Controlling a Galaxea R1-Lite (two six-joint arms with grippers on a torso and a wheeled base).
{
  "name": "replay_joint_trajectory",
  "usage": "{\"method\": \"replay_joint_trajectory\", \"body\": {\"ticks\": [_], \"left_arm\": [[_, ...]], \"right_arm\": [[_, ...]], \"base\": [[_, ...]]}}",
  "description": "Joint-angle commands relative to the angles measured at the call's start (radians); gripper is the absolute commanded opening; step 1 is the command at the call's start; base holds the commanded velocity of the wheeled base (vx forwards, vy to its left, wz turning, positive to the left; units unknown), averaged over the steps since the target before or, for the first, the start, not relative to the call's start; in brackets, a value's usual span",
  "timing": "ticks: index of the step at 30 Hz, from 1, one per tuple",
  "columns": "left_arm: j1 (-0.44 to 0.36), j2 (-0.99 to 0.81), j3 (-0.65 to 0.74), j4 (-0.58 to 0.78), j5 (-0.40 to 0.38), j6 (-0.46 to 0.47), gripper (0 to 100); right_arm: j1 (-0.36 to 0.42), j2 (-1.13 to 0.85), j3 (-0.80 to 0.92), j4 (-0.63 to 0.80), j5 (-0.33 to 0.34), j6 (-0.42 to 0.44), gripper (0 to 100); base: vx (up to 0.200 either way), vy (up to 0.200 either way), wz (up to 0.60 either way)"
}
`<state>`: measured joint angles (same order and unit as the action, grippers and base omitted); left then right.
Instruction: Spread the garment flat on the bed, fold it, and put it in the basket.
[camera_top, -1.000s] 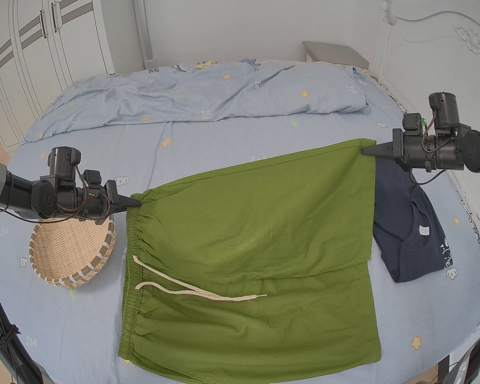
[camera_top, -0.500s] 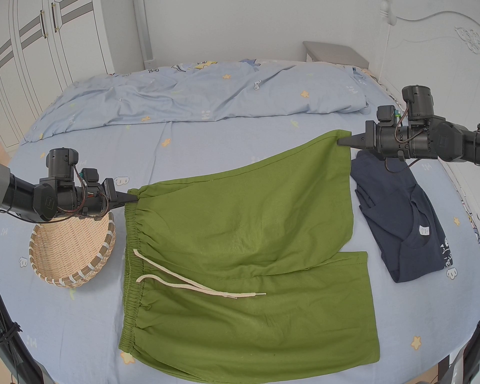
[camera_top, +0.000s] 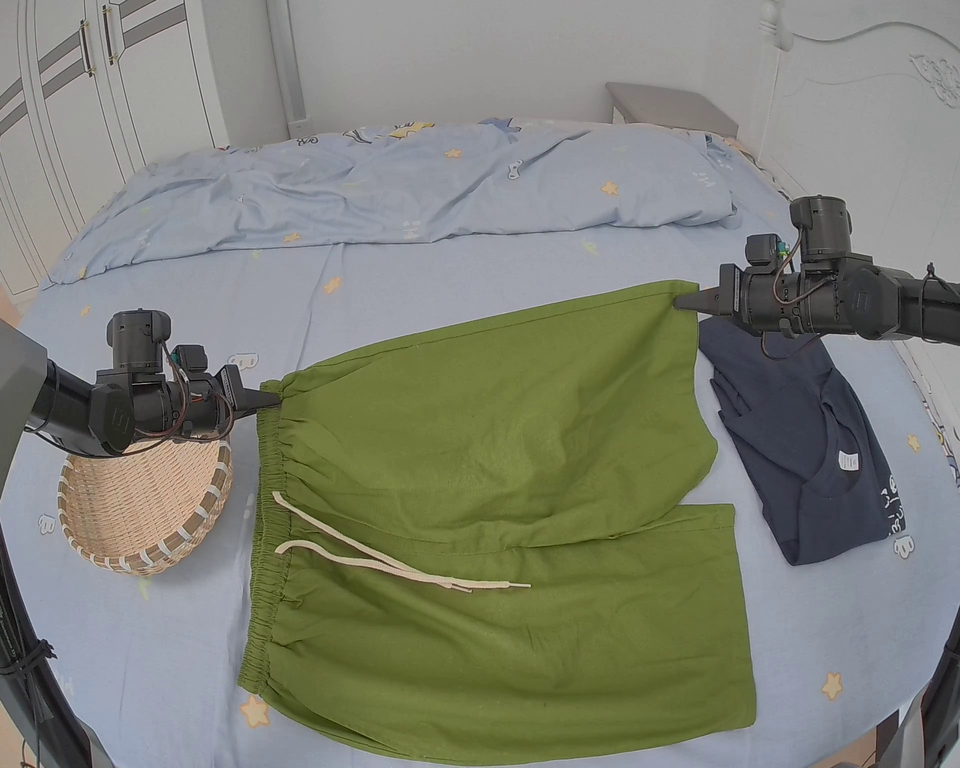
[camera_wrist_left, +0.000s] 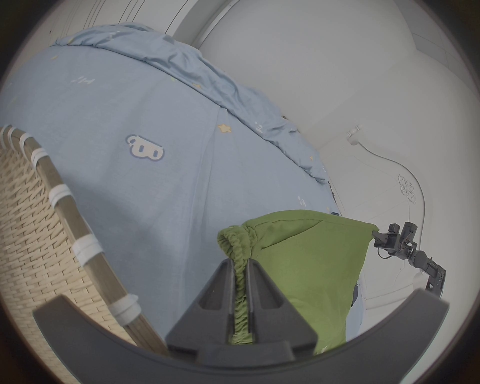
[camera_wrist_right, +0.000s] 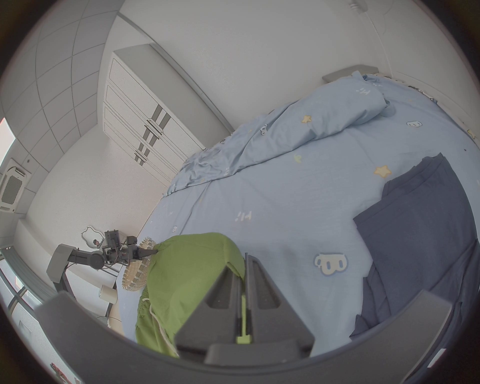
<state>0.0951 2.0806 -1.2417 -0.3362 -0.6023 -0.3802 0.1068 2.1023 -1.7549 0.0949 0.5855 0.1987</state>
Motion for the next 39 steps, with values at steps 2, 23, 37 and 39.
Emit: {"method": "replay_joint_trajectory", "body": {"ticks": [2, 23, 37, 39], "left_arm": [[-0.005, 0.021, -0.004, -0.020, 0.001, -0.009, 0], [-0.009, 0.019, -0.007, -0.064, 0.001, -0.022, 100], [-0.074, -0.246, 0.159, -0.067, 0.001, -0.026, 100], [-0.080, -0.290, 0.222, -0.061, 0.001, -0.029, 100]], "right_arm": [[-0.004, 0.051, -0.018, -0.014, -0.016, 0.002, 0], [0.010, 0.148, -0.095, -0.001, -0.038, 0.008, 100], [-0.018, -0.212, 0.295, -0.006, -0.032, 0.011, 100], [-0.018, -0.294, 0.442, -0.015, -0.032, 0.010, 100]], "base": [[0.000, 0.000, 0.00], [0.000, 0.000, 0.00], [0.000, 0.000, 0.00], [0.000, 0.000, 0.00]]}}
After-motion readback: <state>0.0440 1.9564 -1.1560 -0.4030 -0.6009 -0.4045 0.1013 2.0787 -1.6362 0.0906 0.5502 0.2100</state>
